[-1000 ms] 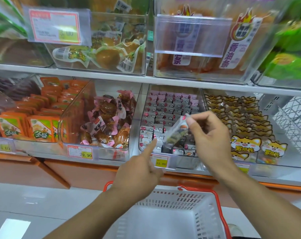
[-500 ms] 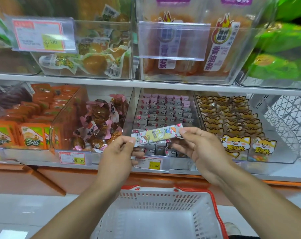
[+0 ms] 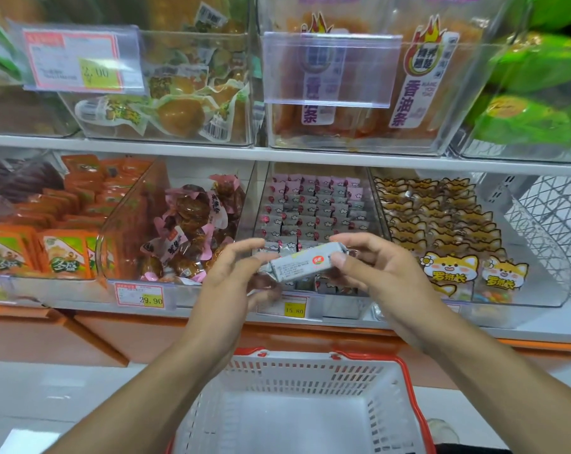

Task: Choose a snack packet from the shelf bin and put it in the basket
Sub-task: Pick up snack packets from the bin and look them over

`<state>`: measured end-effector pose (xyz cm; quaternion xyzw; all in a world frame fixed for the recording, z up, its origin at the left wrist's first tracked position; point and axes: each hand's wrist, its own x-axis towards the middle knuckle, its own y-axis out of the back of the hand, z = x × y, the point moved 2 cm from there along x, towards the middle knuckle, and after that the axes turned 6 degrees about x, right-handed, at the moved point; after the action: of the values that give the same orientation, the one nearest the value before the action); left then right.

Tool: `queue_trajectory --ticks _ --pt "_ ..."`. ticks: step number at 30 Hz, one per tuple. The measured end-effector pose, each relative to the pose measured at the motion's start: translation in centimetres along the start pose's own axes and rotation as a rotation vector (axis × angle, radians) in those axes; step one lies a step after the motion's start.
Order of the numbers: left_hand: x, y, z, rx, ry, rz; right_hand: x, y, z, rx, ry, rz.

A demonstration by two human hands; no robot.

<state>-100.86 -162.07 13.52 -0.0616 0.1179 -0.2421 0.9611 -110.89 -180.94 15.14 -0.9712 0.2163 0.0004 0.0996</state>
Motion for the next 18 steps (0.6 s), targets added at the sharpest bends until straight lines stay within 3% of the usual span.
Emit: queue_trajectory --ticks 3,6,10,18 --pt "-0.7 -0.4 0.4 0.136 -0.077 -0.107 -0.1 -0.1 0.0 0.037 -0.059 0.057" --pt "-1.1 -0.6 0.2 0.171 -0.077 -0.103 0.0 -0.2 0.1 0.076 -0.140 0.096" --pt "-1.1 -0.7 0.0 -0.014 0.131 -0.094 0.4 -0.1 0.2 0.107 -0.197 0.072" --pt "-1.1 -0.8 -0.6 -0.149 0.454 -0.067 0.2 -0.6 -0.5 0.177 -0.046 -0.080"
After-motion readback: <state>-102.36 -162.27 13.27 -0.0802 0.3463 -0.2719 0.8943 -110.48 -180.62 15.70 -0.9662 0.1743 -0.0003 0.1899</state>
